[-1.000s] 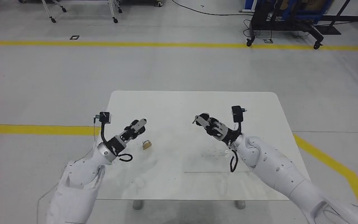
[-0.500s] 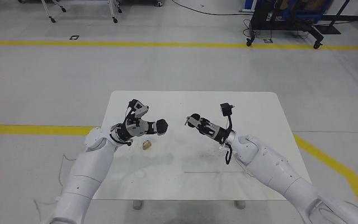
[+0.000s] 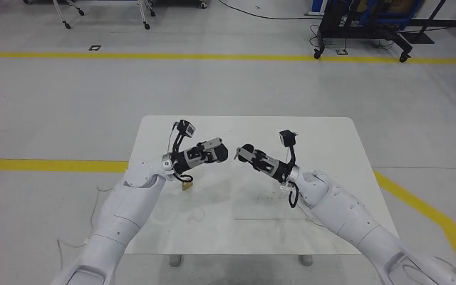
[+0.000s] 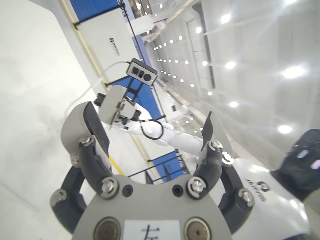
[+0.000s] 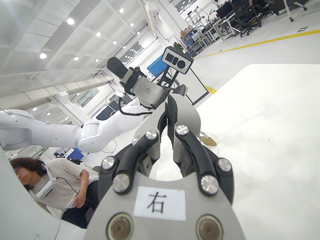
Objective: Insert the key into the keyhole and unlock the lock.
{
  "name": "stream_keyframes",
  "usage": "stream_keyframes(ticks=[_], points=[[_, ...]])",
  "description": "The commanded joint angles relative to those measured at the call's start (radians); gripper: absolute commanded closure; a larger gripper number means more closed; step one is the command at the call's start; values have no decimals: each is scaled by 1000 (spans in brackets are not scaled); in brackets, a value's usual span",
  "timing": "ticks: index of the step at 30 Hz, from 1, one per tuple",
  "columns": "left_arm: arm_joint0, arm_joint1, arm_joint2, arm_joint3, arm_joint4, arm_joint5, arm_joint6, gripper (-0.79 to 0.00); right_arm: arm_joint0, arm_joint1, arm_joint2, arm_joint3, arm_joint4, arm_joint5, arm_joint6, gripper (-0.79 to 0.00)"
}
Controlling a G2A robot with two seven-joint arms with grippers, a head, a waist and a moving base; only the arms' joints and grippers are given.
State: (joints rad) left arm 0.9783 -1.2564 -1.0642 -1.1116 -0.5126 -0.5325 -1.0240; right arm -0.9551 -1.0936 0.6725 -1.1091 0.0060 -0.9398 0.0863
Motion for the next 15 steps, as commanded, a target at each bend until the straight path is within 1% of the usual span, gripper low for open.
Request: stream_keyframes(ticks=[1, 4, 6, 7, 15], points=[[19, 2, 5, -27, 86, -19, 45, -677, -2, -3, 5, 1, -1, 3, 6, 0], [42, 5, 8, -59, 138, -25, 75, -542, -4, -10, 10, 2, -2, 10, 20, 0], [54, 6, 8, -72, 148, -29, 83, -385, -5, -14, 14, 4, -1, 13, 26, 0], [57, 7, 7, -76, 158, -31, 84, -369, -6, -16, 16, 5, -1, 14, 30, 0], [68, 11, 9, -89, 227, -32, 125, -317, -12, -29, 37, 13, 0, 18, 55, 0]])
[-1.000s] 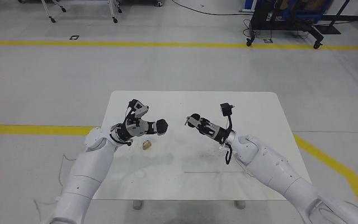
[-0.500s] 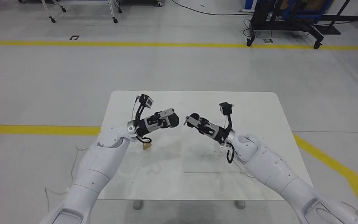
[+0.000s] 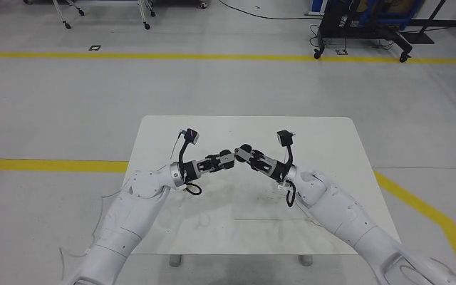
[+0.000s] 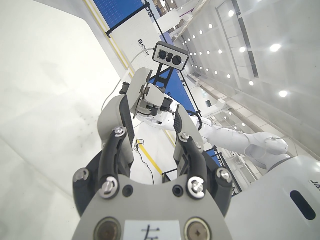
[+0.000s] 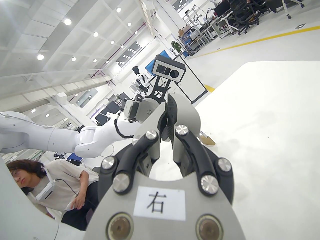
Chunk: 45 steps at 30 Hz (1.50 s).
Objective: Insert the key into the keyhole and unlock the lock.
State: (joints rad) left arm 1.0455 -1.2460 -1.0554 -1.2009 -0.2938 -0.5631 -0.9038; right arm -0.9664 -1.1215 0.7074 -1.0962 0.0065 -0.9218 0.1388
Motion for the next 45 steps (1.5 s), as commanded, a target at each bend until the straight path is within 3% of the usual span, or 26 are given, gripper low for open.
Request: stream_keyframes(ticks=[1, 20, 25, 33, 34, 37, 38, 39, 45], points=[[1, 1, 0, -2, 17, -3, 9, -311, -2, -3, 5, 1, -1, 0, 4, 0], [4, 2, 17, 0, 86, -16, 52, -163, -28, -21, 62, 2, -3, 5, 58, 0], [1, 2, 20, -1, 91, -16, 60, 0, -35, -25, 76, -2, -8, 7, 71, 0], [2, 4, 17, 2, 96, -19, 67, 0, -45, -30, 97, -7, -13, 16, 98, 0], [2, 5, 15, 2, 94, -19, 66, 0, -47, -30, 99, -8, -14, 15, 101, -123], [5, 9, 2, 1, 82, -21, 60, 0, -51, -31, 107, -10, -15, 13, 111, -228], [6, 11, -3, 0, 77, -21, 55, 0, -51, -31, 111, -9, -20, 12, 115, -548], [7, 13, -9, -1, 72, -22, 47, 0, -51, -31, 115, -8, -31, 12, 118, -785], [26, 31, -58, -26, 15, -6, -33, 0, -51, -31, 122, -9, -37, 9, 114, -785]])
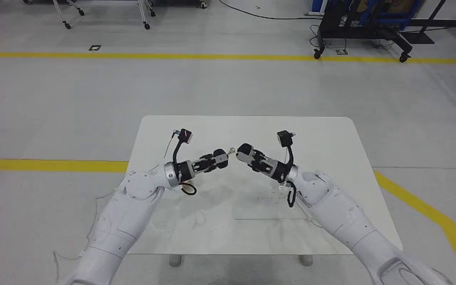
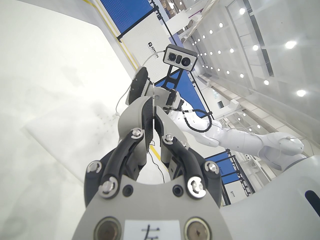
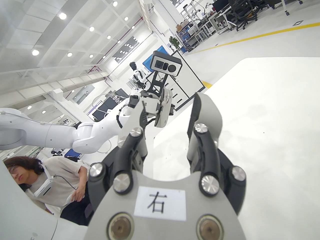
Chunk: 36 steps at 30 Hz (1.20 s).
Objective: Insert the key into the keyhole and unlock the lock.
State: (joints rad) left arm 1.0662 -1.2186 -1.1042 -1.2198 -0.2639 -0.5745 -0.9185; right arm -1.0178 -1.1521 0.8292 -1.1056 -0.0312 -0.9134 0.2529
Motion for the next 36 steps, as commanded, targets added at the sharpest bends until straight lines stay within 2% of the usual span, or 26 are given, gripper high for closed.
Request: stream_keyframes(ticks=[1, 7, 11, 14, 15, 17, 22, 28, 36], points=[[11, 8, -20, -17, -25, 12, -35, 0, 0, 0, 0, 0, 0, 0, 0, -785], [41, 35, -68, -80, 4, 88, -152, 0, -2, 0, 0, -2, -2, 5, 1, -785], [67, 56, -97, -129, 100, 147, -208, 0, -9, 4, 1, -28, -59, 62, 62, -785], [88, 66, -111, -170, 171, 174, -206, 0, -7, 6, -8, -40, -83, 80, 134, -785], [93, 69, -112, -183, 188, 179, -208, 0, -4, 6, -11, -42, -81, 83, 158, -680], [102, 74, -113, -207, 206, 192, -220, 0, 1, 6, -18, -42, -67, 84, 206, -388], [115, 82, -109, -257, 225, 217, -245, 0, 18, 4, -26, -25, -16, 83, 293, -354], [124, 88, -93, -285, 254, 231, -243, 0, 23, 1, -25, -14, -6, 75, 318, -289], [126, 95, -92, -288, 256, 231, -224, 0, 30, 0, -41, -9, 73, 28, 429, -268]])
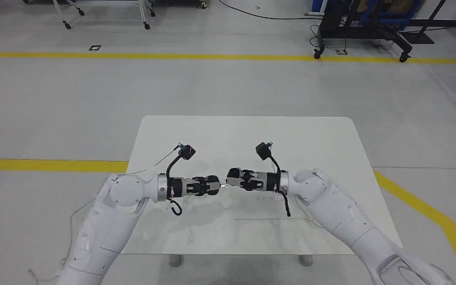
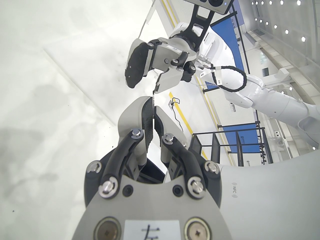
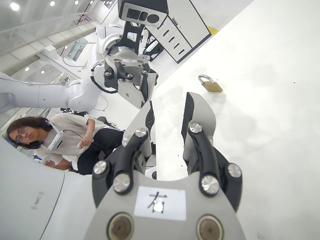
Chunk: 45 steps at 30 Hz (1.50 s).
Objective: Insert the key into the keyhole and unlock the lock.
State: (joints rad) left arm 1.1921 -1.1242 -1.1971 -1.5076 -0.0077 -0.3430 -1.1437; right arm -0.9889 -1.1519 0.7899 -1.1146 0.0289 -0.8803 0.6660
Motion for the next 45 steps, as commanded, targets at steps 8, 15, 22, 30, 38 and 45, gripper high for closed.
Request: stream_keyframes(ticks=[8, 15, 22, 30, 38, 45], points=[[-1, 6, 12, 5, -2, -8, 15, 0, 7, 2, -3, 10, 100, -31, 84, -252], [1, 6, 26, 9, -2, -43, 74, 0, 13, 5, -6, 16, 162, -23, 153, -237], [-3, 7, 45, 7, -5, -53, 88, 0, 18, 3, -6, 19, 175, -10, 164, -243], [-8, 9, 55, 7, -3, -59, 111, 0, 17, 3, -5, 18, 181, -15, 178, -142], [-8, 14, 58, 14, -6, -62, 114, 0, 15, 5, 1, 16, 185, -14, 183, 0], [-6, 19, 59, 11, 23, -62, 142, -480, 12, 5, 3, 12, 177, -15, 183, 0]])
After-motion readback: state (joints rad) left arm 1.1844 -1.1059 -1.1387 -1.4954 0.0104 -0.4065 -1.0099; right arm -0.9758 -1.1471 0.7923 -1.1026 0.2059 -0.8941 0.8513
